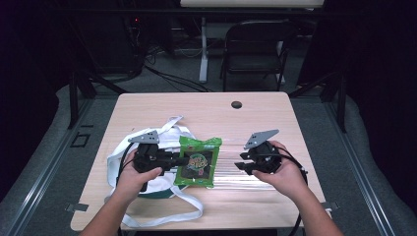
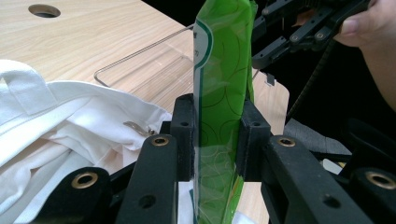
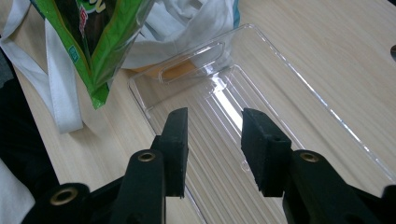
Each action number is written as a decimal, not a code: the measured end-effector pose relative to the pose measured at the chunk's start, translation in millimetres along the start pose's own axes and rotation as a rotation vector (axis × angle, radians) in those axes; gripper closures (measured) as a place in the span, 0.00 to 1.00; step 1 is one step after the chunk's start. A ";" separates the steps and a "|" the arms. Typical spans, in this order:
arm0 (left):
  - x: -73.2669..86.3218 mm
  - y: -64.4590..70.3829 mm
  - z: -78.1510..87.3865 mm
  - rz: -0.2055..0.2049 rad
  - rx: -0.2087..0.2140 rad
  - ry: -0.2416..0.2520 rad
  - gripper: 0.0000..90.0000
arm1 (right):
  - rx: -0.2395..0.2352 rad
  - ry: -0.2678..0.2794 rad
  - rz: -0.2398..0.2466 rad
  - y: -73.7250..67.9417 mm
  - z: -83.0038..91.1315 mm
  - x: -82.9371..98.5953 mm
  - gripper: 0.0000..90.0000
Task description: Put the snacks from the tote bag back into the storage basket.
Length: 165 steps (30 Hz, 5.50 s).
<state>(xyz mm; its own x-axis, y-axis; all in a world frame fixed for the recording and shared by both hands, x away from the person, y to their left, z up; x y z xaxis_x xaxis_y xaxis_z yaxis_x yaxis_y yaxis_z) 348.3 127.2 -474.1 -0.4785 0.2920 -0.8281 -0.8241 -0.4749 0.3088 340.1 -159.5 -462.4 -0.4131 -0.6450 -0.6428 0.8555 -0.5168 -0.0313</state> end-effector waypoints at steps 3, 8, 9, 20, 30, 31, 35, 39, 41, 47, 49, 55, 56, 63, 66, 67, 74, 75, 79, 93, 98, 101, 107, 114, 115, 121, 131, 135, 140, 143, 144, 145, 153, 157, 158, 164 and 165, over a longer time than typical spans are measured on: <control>-0.1 -0.2 0.5 -0.001 -0.001 0.001 0.81 | 0.000 -0.002 0.017 -1.0 2.2 -7.5 0.67; -0.3 -0.5 1.2 0.001 -0.003 0.003 0.81 | 0.016 -0.019 0.046 -1.1 7.0 -19.3 0.66; -0.5 -0.5 1.3 0.000 -0.002 0.005 0.81 | 0.016 -0.024 0.049 -1.5 7.4 -20.8 0.66; -0.6 -0.3 1.2 0.000 -0.002 0.007 0.81 | -0.006 -0.075 0.099 -6.3 9.1 -35.9 0.64; -0.3 -0.5 0.7 0.001 -0.002 0.007 0.81 | -0.015 -0.117 0.139 -11.1 16.2 -49.6 0.65; -0.3 -0.5 0.5 0.001 -0.001 0.006 0.81 | -0.014 -0.116 0.143 -11.4 16.5 -50.6 0.65; 0.0 -0.5 -0.1 0.002 0.000 0.006 0.81 | -0.009 -0.141 0.154 -13.8 18.7 -55.5 0.65; 0.0 -0.4 -0.2 0.003 0.002 0.006 0.81 | -0.014 -0.151 0.166 -15.9 18.7 -59.2 0.65; 0.0 0.1 -0.6 0.002 0.005 0.006 0.81 | -0.011 -0.157 0.176 -17.0 18.5 -61.4 0.65; -0.1 1.8 -1.6 -0.007 0.006 0.002 0.81 | -0.017 -0.180 0.191 -18.3 18.6 -69.8 0.65; -0.1 2.5 -2.1 -0.009 0.006 -0.001 0.81 | -0.020 -0.181 0.194 -18.8 18.3 -71.3 0.64; 0.2 2.9 -2.7 -0.006 0.008 -0.002 0.81 | -0.030 -0.182 0.214 -21.8 21.1 -82.0 0.62; 0.1 3.1 -2.7 -0.005 0.009 -0.001 0.81 | -0.029 -0.193 0.224 -22.0 22.6 -84.6 0.62; 0.6 4.3 -4.3 -0.014 0.013 -0.008 0.81 | -0.036 -0.210 0.245 -26.0 22.9 -96.5 0.60; 0.9 5.0 -5.4 -0.017 0.015 -0.006 0.81 | -0.033 -0.209 0.256 -28.1 22.8 -101.0 0.58; 1.0 5.0 -5.6 -0.017 0.016 -0.007 0.81 | -0.029 -0.217 0.264 -28.5 23.5 -102.8 0.57; 1.2 6.0 -6.7 -0.020 0.022 -0.007 0.81 | -0.047 -0.221 0.273 -33.1 22.1 -111.3 0.56; 1.3 6.0 -6.8 -0.021 0.022 -0.009 0.81 | -0.049 -0.221 0.275 -33.3 21.4 -111.9 0.56; 1.3 6.2 -6.8 -0.027 0.023 -0.008 0.81 | -0.057 -0.236 0.283 -34.8 19.0 -115.0 0.56; 0.5 10.8 -8.2 -0.043 0.033 -0.007 0.81 | -0.106 -0.267 0.294 -35.6 10.2 -120.2 0.55; 0.6 11.7 -8.8 -0.044 0.033 -0.009 0.81 | -0.112 -0.288 0.300 -35.6 6.1 -120.8 0.55; 0.4 12.0 -9.0 -0.049 0.036 -0.007 0.81 | -0.119 -0.289 0.300 -37.2 3.6 -121.7 0.55; 0.0 13.7 -8.7 -0.054 0.042 -0.006 0.81 | -0.130 -0.293 0.301 -38.0 -0.9 -122.8 0.55; -0.4 15.6 -9.0 -0.059 0.046 -0.007 0.81 | -0.142 -0.313 0.292 -37.4 -6.6 -121.2 0.55; -0.5 16.0 -8.9 -0.059 0.047 -0.007 0.81 | -0.143 -0.312 0.291 -37.2 -7.3 -121.1 0.55; -0.7 17.5 -9.5 -0.064 0.048 -0.004 0.81 | -0.173 -0.326 0.288 -37.0 -10.6 -120.4 0.57; -1.4 18.9 -8.9 -0.070 0.055 -0.001 0.81 | -0.212 -0.343 0.291 -40.3 -17.2 -119.3 0.61; -1.3 19.3 -9.2 -0.072 0.055 -0.003 0.81 | -0.232 -0.348 0.283 -40.2 -19.5 -118.4 0.61; -1.3 19.6 -9.4 -0.075 0.057 0.000 0.81 | -0.237 -0.360 0.286 -40.1 -21.8 -118.4 0.63; -1.5 20.3 -9.1 -0.069 0.061 0.002 0.81 | -0.246 -0.354 0.277 -41.3 -23.3 -118.5 0.64; -1.6 20.4 -9.1 -0.072 0.061 0.003 0.81 | -0.248 -0.356 0.277 -41.3 -23.5 -118.6 0.65; -1.5 20.4 -9.1 -0.074 0.061 0.001 0.81 | -0.246 -0.355 0.277 -41.2 -24.0 -118.4 0.66; -1.2 20.5 -10.2 -0.083 0.067 -0.002 0.81 | -0.261 -0.372 0.278 -41.3 -25.8 -117.0 0.71; -0.9 20.2 -10.3 -0.083 0.065 -0.001 0.81 | -0.273 -0.370 0.286 -41.3 -26.1 -116.7 0.76; -0.9 20.2 -10.3 -0.084 0.065 -0.001 0.81 | -0.278 -0.371 0.284 -41.5 -26.0 -116.7 0.77; -0.3 19.9 -11.2 -0.079 0.067 -0.004 0.80 | -0.290 -0.386 0.294 -42.0 -26.0 -116.6 0.80; -0.1 19.5 -11.4 -0.081 0.066 -0.005 0.80 | -0.292 -0.389 0.295 -42.2 -25.9 -116.4 0.81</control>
<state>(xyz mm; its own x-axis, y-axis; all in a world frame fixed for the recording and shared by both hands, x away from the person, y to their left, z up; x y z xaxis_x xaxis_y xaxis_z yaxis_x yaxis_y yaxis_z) 335.7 108.4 -473.3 -0.4109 0.3310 -0.8495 -0.8781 -0.3941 0.2713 360.2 -48.0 -406.1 -0.1810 -0.9267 -0.3294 0.9800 -0.1420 -0.1392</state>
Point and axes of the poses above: each handheld gripper's, and its own axes: z roughly backward along the jaws, x roughly out of its underside, y roughly to its right, the point moved 4 cm from there along -z, roughly forward along the jaws, and after that the axes turned 6 degrees about -x, right-handed, at the moved point
